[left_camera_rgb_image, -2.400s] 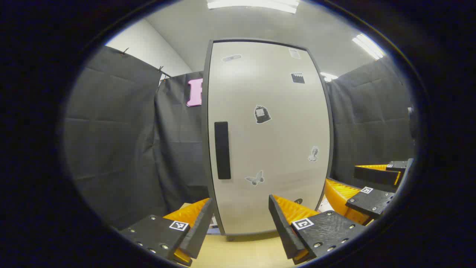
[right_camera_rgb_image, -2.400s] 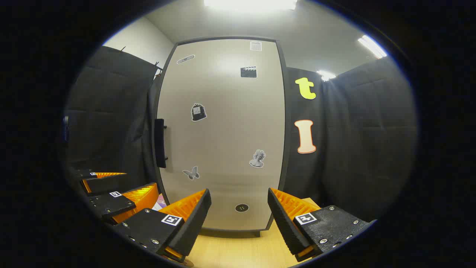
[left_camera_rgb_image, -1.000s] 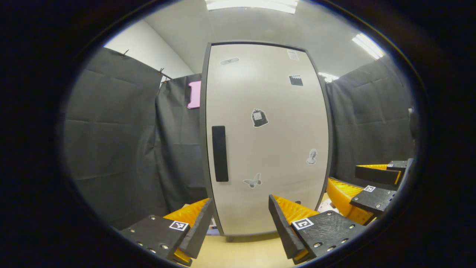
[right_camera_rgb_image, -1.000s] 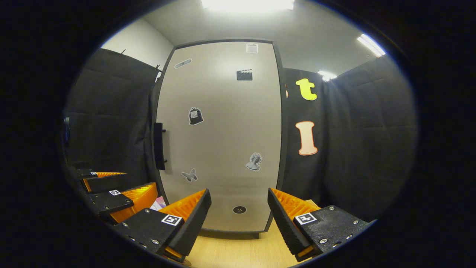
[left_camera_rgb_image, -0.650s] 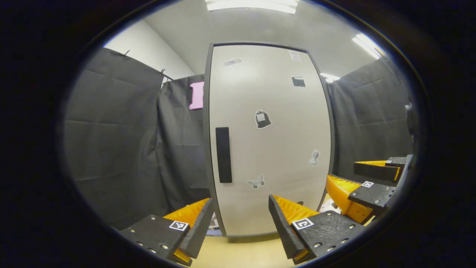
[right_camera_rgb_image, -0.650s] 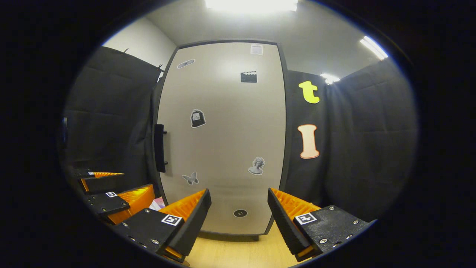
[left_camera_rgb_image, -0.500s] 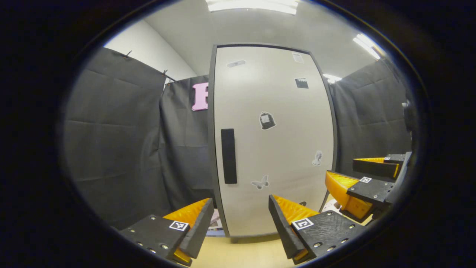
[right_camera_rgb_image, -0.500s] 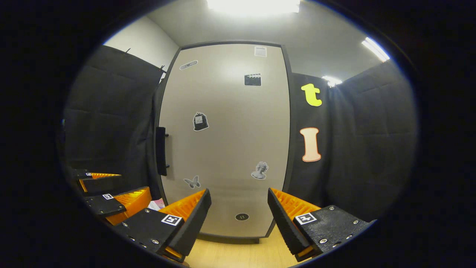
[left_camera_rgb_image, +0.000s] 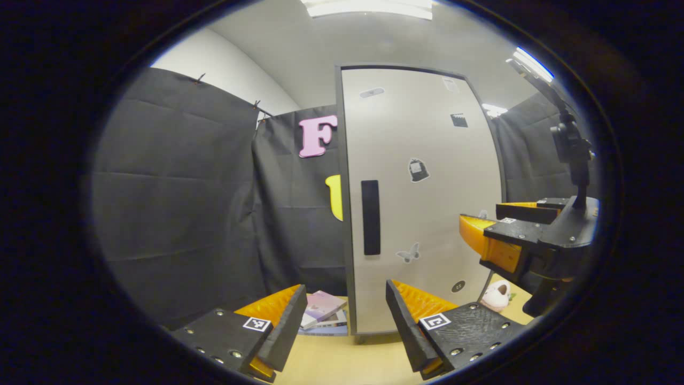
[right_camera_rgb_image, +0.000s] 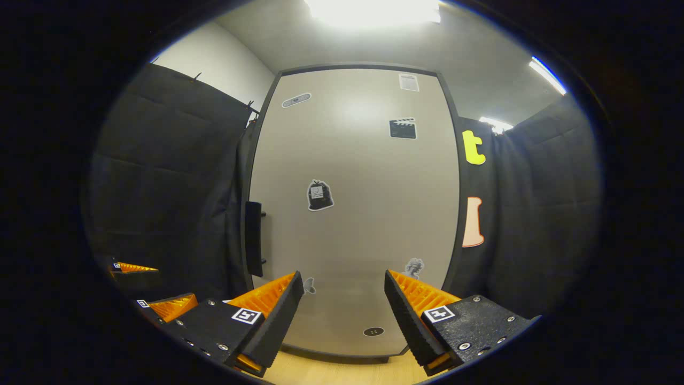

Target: Open the cabinet door with the right hand, grasp the bottle in the cabinet with the left hand and place it on the coaster, then close the cabinet door with the right hand.

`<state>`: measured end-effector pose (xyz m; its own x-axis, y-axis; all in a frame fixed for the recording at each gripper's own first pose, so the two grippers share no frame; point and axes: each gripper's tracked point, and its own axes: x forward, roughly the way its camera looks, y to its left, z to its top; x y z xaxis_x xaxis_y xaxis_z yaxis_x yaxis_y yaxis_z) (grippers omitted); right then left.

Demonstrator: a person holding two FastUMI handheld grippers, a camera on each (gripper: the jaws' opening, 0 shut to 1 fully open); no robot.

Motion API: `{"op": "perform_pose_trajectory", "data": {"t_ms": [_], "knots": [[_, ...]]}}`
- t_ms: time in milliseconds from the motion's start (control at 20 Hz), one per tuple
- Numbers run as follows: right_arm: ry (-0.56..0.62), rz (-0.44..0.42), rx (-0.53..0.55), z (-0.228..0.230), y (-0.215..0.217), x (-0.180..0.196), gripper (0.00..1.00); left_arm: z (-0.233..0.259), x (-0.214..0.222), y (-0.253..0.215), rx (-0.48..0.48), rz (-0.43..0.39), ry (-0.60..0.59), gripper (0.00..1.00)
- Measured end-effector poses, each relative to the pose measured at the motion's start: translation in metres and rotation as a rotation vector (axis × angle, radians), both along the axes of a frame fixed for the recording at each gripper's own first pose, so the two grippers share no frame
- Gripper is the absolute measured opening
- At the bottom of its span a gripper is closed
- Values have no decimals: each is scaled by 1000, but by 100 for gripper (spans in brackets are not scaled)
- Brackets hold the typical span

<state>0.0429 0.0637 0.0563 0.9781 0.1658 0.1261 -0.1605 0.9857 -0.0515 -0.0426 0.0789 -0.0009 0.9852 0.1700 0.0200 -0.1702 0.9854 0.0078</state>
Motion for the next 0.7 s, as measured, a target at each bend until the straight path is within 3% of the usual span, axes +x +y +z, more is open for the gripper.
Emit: {"op": "perform_pose_trajectory", "data": {"t_ms": [150,200,250,350,400,550,600,700], "knots": [[-14,38,-23,2,29,14,94,-6,-12,23,-6,48,9,89],[-20,54,-32,4,40,17,95,-10,-17,31,-8,63,13,85],[-30,73,-41,6,52,21,95,-13,-20,38,-10,76,20,89],[-42,105,-50,9,74,28,94,-19,-26,49,-17,101,32,80],[-42,129,-50,9,86,32,95,-21,-29,55,-20,111,34,89],[-45,137,-56,11,110,46,94,-25,-36,70,-15,137,40,89],[-51,122,-59,13,113,51,95,-26,-38,75,-10,145,42,80],[-55,109,-40,15,122,62,95,-28,-43,84,-5,160,44,80]]}}
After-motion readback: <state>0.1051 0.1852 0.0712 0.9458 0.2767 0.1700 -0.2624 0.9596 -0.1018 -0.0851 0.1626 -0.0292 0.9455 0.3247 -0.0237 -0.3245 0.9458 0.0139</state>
